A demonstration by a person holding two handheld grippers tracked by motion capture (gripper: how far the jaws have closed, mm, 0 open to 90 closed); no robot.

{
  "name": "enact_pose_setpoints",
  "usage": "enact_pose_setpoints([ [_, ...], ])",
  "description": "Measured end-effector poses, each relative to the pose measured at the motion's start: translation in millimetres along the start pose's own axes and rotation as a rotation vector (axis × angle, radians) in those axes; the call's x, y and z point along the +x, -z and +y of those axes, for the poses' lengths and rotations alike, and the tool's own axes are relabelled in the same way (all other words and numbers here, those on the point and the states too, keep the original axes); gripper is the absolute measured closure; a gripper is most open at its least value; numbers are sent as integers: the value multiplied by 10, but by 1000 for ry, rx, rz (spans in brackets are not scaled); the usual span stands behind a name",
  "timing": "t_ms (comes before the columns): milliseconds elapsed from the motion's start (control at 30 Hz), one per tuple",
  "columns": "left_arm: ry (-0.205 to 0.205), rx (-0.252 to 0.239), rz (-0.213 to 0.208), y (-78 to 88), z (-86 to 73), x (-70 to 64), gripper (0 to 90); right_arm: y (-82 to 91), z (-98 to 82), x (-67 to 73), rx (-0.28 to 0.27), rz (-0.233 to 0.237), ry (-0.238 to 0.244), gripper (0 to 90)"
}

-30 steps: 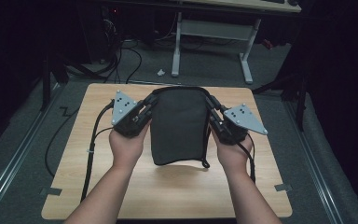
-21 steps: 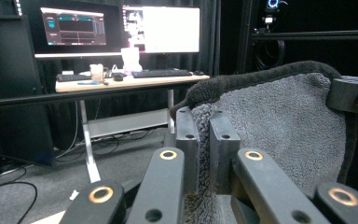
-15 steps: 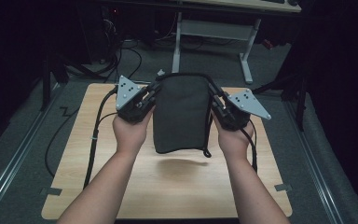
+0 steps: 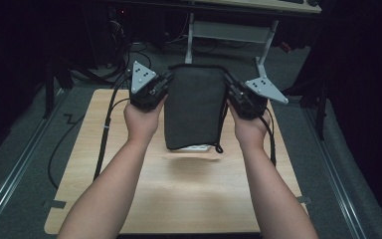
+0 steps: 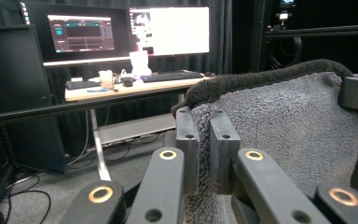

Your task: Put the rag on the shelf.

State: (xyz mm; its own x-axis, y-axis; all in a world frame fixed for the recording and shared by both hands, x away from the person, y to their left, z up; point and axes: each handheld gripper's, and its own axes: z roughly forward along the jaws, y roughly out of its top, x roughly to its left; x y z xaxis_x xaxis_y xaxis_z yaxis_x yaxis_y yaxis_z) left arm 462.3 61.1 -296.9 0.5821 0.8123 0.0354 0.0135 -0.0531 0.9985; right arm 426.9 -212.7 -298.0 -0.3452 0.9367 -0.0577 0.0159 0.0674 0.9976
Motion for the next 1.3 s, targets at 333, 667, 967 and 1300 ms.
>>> enact_pose_setpoints([
  [333, -4, 71, 8, -324, -130, 162, 839, -303, -84, -130, 43, -1, 25, 824],
  [667, -20, 178, -20, -579, -452, 280, 823, -598, -341, -286, 139, -1, 46, 824],
  [967, 62, 284, -55, -717, -830, 418, 816, -781, -595, -325, 240, 20, 40, 822],
  [1300, 92, 352, -79, -744, -1150, 410, 835, -810, -918, -389, 327, 61, -5, 822],
])
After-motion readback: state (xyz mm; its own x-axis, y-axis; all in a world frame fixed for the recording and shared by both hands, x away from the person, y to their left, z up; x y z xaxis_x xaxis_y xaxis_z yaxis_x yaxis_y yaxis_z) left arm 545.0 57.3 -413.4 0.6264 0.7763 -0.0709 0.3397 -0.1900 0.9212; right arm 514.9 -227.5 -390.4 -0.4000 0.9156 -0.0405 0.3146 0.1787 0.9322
